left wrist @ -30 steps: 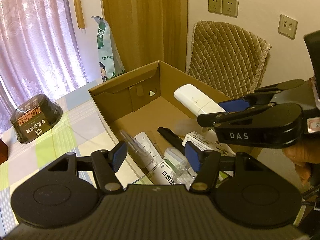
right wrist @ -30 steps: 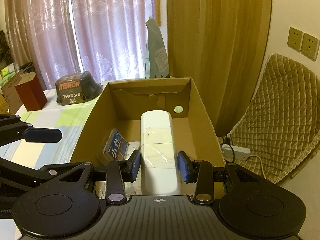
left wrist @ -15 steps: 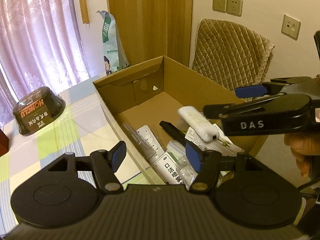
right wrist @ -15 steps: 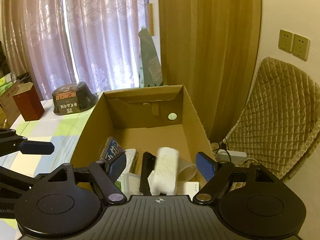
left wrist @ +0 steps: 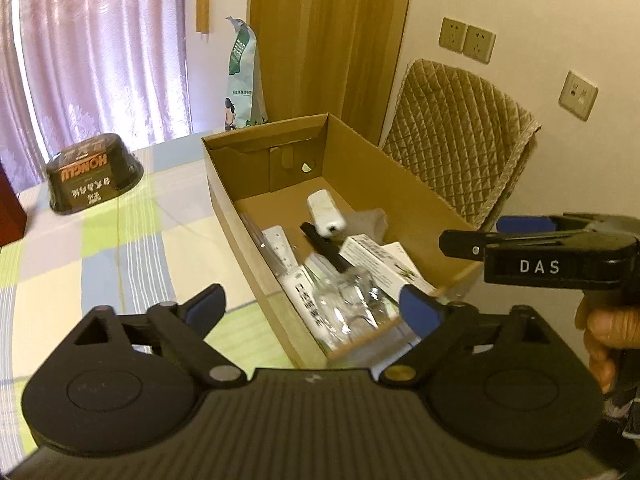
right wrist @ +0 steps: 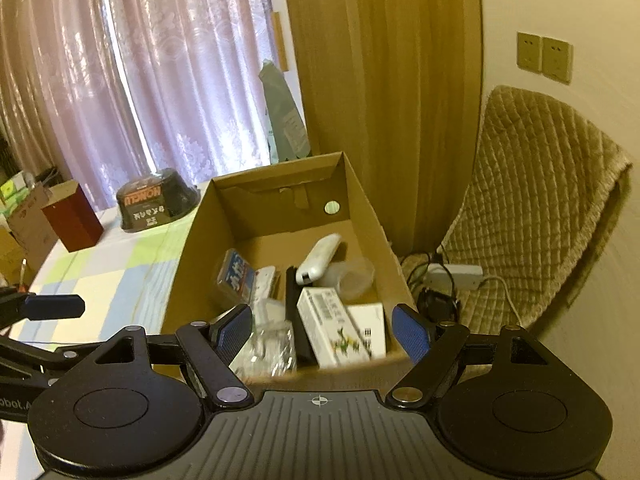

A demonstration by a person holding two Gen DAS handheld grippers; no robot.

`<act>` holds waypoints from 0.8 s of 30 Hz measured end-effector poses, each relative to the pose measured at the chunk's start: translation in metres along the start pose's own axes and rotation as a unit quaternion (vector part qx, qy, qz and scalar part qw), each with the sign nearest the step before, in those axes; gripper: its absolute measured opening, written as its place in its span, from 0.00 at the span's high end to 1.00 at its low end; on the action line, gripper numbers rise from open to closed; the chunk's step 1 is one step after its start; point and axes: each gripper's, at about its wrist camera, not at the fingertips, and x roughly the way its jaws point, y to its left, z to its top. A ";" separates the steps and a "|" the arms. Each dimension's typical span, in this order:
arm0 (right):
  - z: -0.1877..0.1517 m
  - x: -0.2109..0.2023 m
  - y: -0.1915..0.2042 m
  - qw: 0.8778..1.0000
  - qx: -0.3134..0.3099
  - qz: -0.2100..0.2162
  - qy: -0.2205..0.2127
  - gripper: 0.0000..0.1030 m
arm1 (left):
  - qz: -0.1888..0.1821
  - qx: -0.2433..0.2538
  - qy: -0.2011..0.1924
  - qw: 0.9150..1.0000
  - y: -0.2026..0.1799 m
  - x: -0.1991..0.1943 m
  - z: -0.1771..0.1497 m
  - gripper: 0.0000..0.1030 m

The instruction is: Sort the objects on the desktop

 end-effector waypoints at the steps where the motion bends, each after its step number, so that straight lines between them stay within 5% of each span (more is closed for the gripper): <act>1: -0.002 -0.007 0.000 1.000 0.002 -0.001 -0.001 0.09 | 0.000 -0.005 -0.001 1.000 -0.002 -0.005 -0.002 0.04; 8: -0.014 -0.054 0.003 1.000 0.000 -0.001 0.000 0.07 | 0.000 -0.039 -0.006 0.999 -0.018 -0.043 -0.018 0.01; 24: -0.036 -0.121 0.015 1.000 -0.005 0.003 0.026 0.00 | 0.062 -0.078 -0.006 0.995 -0.046 -0.107 -0.057 0.01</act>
